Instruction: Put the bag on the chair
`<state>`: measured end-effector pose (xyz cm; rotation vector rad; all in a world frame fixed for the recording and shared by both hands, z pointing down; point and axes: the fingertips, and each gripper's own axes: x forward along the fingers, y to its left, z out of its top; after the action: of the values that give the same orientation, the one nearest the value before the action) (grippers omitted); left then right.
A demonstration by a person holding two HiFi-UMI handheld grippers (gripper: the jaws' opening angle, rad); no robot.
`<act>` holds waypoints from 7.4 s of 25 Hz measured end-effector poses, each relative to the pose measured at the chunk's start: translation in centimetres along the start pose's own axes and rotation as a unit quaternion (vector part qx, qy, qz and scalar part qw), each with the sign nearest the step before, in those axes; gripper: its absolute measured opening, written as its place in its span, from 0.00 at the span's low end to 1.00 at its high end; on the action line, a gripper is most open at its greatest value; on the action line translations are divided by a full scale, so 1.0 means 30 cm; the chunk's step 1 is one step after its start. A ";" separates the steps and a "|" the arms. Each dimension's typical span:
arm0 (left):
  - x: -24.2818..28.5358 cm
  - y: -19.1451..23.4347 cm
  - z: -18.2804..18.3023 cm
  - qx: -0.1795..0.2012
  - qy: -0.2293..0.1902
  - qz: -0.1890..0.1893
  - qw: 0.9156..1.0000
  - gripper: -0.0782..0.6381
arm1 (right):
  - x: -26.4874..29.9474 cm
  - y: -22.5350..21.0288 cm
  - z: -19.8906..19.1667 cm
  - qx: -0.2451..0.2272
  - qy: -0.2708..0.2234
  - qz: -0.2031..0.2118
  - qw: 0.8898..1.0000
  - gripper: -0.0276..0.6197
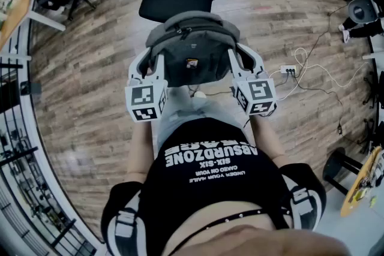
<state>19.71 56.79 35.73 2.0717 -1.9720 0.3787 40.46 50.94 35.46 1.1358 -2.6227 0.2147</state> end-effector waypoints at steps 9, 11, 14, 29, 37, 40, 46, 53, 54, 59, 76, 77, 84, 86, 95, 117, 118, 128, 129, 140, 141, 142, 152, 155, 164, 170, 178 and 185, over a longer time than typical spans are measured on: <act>0.097 0.079 -0.017 -0.014 0.014 -0.004 1.000 0.25 | 0.119 -0.013 0.001 0.003 0.021 0.004 1.000 0.15; 0.130 0.097 -0.015 -0.015 0.019 -0.008 1.000 0.25 | 0.154 -0.021 0.000 0.007 0.027 0.005 1.000 0.15; 0.198 0.137 -0.006 -0.017 0.022 -0.015 0.999 0.25 | 0.228 -0.037 0.007 0.007 0.034 0.005 0.999 0.15; 0.613 0.416 0.018 -0.024 0.063 -0.051 0.996 0.25 | 0.698 -0.116 0.039 0.015 0.098 0.003 0.995 0.15; 0.760 0.538 0.087 -0.017 0.071 -0.061 0.995 0.25 | 0.883 -0.142 0.109 0.018 0.104 -0.007 0.994 0.15; 0.800 0.575 0.110 -0.020 0.070 -0.064 0.995 0.25 | 0.939 -0.145 0.125 0.016 0.108 -0.010 0.994 0.15; 0.860 0.666 0.117 -0.026 0.081 -0.073 0.994 0.25 | 1.048 -0.127 0.152 0.017 0.116 -0.014 0.993 0.15; 0.924 0.763 0.106 -0.025 0.085 -0.090 0.992 0.25 | 1.161 -0.095 0.148 0.019 0.130 -0.022 0.991 0.15; 0.931 0.776 0.105 -0.025 0.086 -0.091 0.992 0.25 | 1.173 -0.091 0.147 0.021 0.130 -0.025 0.991 0.15; 0.966 0.851 0.103 -0.029 0.089 -0.102 0.990 0.25 | 1.239 -0.057 0.167 0.023 0.128 -0.037 0.991 0.15; 1.013 0.960 0.135 -0.047 0.061 -0.089 0.993 0.25 | 1.344 -0.018 0.215 0.005 0.112 -0.029 0.993 0.15; 1.020 0.960 0.134 -0.048 0.063 -0.089 0.993 0.25 | 1.351 -0.026 0.217 0.005 0.113 -0.029 0.993 0.15; 1.107 0.961 0.146 -0.050 0.078 -0.091 0.992 0.25 | 1.425 -0.092 0.222 0.013 0.120 -0.028 0.992 0.15; 1.141 0.959 0.156 -0.049 0.082 -0.091 0.991 0.25 | 1.450 -0.119 0.225 0.014 0.123 -0.026 0.992 0.15; 1.318 0.965 0.231 -0.044 0.084 -0.088 0.992 0.25 | 1.573 -0.249 0.275 0.017 0.123 -0.021 0.992 0.15; 1.664 0.980 0.398 -0.029 0.088 -0.054 0.994 0.25 | 1.866 -0.536 0.387 0.025 0.088 0.014 0.996 0.15; 1.675 0.986 0.405 -0.030 0.087 -0.050 0.994 0.25 | 1.880 -0.543 0.392 0.025 0.087 0.019 0.996 0.15; 1.794 1.008 0.444 -0.040 0.092 -0.016 0.995 0.25 | 2.001 -0.627 0.414 0.025 0.083 0.039 0.996 0.15; 1.804 1.008 0.446 -0.041 0.092 -0.013 0.995 0.25 | 2.012 -0.637 0.417 0.021 0.083 0.040 0.996 0.15; 1.887 1.042 0.450 -0.053 0.090 0.008 0.994 0.25 | 2.120 -0.683 0.447 0.005 0.082 0.053 0.995 0.15; 1.890 1.048 0.452 -0.054 0.089 0.009 0.995 0.25 | 2.126 -0.682 0.450 0.004 0.082 0.054 0.995 0.15; 1.893 1.054 0.452 -0.054 0.088 0.010 0.995 0.25 | 2.131 -0.679 0.452 0.003 0.082 0.054 0.995 0.15; 1.958 1.128 0.455 -0.059 0.096 -0.020 0.993 0.25 | 2.191 -0.658 0.460 0.010 0.090 0.030 0.995 0.15; 1.996 1.137 0.480 -0.050 0.095 -0.041 0.993 0.25 | 2.203 -0.671 0.472 0.016 0.091 0.011 0.996 0.15; 2.108 1.187 0.551 -0.027 0.089 -0.089 0.992 0.25 | 2.260 -0.699 0.525 0.027 0.085 -0.037 0.995 0.15; 2.157 1.210 0.593 -0.017 0.081 -0.103 0.991 0.25 | 2.288 -0.712 0.552 0.032 0.076 -0.053 0.995 0.15; 2.206 1.266 0.608 -0.015 0.079 -0.111 0.991 0.25 | 2.351 -0.704 0.571 0.027 0.074 -0.056 0.995 0.15; 2.253 1.301 0.608 -0.020 0.083 -0.113 0.990 0.25 | 2.408 -0.712 0.579 0.026 0.080 -0.057 0.995 0.15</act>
<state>-15.87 -14.62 43.18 2.1337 -1.6174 0.4450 5.51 -17.74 41.69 1.2276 -2.4185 0.3364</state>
